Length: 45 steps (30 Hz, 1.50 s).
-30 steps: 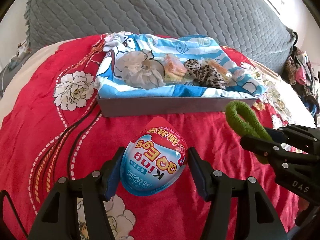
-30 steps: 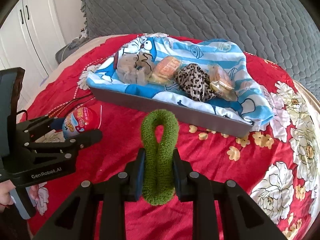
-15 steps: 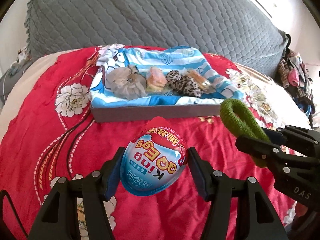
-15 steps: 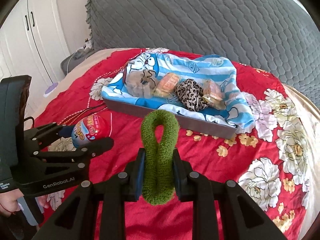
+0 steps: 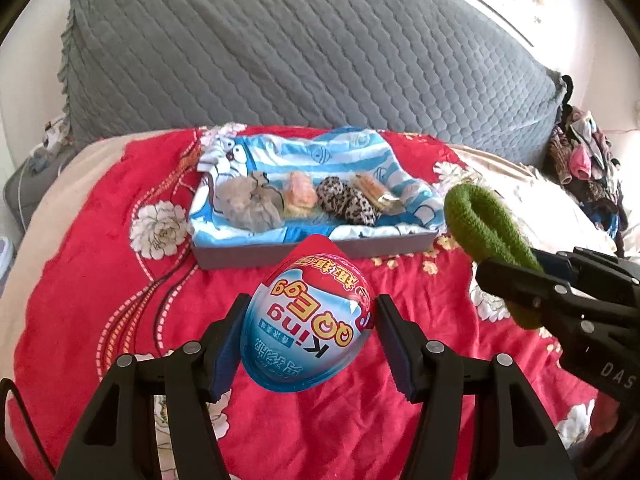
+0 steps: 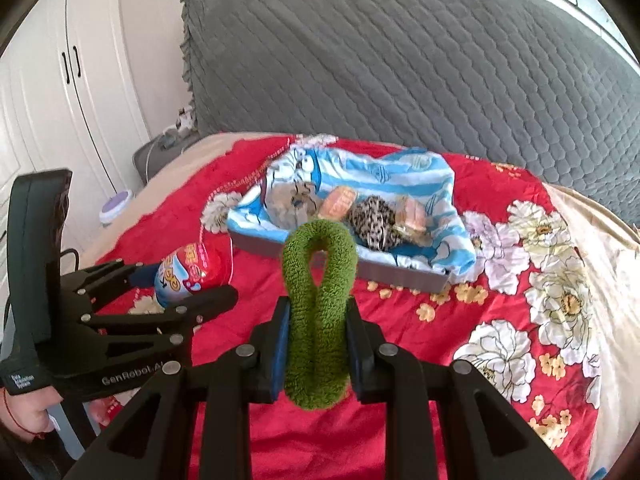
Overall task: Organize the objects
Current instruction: 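Lift the toy egg and green ring and carry both toward the tray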
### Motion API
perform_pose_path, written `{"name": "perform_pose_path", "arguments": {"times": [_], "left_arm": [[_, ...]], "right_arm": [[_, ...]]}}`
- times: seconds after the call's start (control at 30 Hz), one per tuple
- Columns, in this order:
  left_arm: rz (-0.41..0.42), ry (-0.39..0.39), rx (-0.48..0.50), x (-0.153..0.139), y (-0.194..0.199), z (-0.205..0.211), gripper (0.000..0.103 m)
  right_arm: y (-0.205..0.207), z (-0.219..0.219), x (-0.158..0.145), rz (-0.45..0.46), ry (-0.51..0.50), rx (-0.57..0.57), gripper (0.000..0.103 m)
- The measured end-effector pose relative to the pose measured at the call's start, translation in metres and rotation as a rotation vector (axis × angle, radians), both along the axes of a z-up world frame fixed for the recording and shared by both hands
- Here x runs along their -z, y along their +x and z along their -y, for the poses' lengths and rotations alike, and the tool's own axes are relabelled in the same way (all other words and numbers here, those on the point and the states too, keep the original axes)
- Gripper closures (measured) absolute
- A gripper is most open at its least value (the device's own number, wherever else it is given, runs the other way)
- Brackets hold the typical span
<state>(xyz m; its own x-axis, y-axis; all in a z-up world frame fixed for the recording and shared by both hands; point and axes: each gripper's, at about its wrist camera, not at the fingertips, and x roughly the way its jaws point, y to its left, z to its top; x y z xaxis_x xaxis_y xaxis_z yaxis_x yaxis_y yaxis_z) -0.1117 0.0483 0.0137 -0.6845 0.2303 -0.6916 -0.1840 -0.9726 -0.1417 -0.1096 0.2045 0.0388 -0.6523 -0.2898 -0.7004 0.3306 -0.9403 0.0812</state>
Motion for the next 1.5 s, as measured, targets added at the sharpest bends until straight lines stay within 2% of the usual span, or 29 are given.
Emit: {"name": "perform_pose_path", "arguments": {"times": [0.33,0.7,1.1,1.5], "left_arm": [[-0.057,0.001,-0.026,-0.038,0.0,0.0,0.039],[-0.104,-0.018,-0.015,-0.066,-0.031,-0.01,0.039],[-0.125,-0.033,-0.03,-0.062,-0.071,-0.01,0.039],[-0.105,-0.034,-0.061,-0.029,-0.112,-0.007,0.039]], "right_arm": [[0.005,-0.009,-0.034,-0.085,-0.063,-0.006,0.078],[-0.009,-0.006,-0.056,-0.154,-0.093,-0.012,0.078],[-0.046,0.007,-0.061,-0.225,-0.096,-0.039,0.078],[-0.082,0.003,-0.049,-0.274,-0.142,-0.04,0.078]]}}
